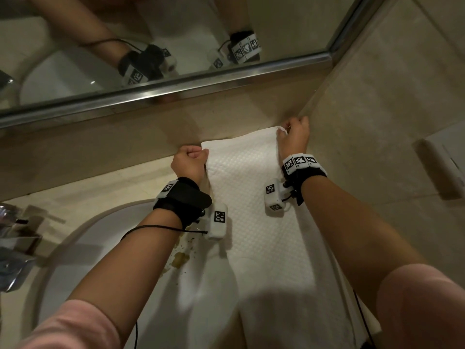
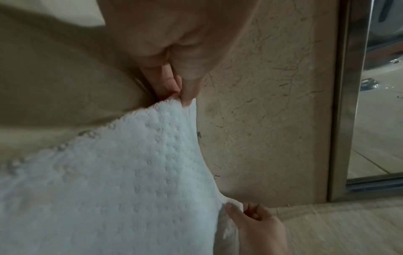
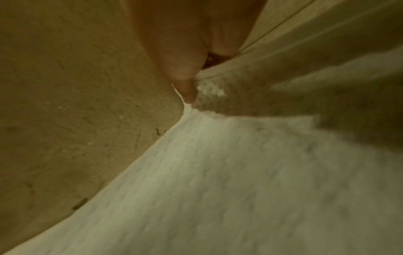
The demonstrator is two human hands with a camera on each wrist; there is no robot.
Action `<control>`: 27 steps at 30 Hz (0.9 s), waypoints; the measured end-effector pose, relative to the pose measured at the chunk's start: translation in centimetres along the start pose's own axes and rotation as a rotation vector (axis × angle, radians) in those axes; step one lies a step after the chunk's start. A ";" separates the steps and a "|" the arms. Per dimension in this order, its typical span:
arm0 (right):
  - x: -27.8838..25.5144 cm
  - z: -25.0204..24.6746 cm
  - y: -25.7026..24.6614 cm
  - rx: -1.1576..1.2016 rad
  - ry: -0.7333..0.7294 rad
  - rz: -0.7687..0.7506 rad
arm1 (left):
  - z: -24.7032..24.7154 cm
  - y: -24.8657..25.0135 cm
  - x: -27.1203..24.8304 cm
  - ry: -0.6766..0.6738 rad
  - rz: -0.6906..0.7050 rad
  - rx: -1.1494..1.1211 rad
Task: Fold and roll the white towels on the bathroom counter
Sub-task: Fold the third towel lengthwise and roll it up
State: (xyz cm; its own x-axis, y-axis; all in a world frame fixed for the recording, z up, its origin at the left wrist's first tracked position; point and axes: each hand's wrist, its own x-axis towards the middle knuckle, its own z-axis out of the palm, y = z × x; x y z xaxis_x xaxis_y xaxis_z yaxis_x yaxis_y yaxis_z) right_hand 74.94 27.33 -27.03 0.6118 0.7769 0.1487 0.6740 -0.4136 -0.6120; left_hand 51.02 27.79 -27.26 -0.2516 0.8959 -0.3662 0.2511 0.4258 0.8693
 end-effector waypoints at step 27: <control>-0.7 0.6 1.6 -0.234 -0.144 -0.026 | -0.1 -0.2 -0.1 0.037 0.151 0.139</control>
State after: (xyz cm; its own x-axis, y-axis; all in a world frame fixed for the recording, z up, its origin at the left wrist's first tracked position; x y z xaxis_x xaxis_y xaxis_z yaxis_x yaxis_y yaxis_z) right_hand 75.32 26.46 -28.57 0.5392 0.8412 0.0401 0.7762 -0.4780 -0.4111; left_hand 50.90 27.59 -27.41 -0.2348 0.9468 -0.2201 0.4148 0.3024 0.8582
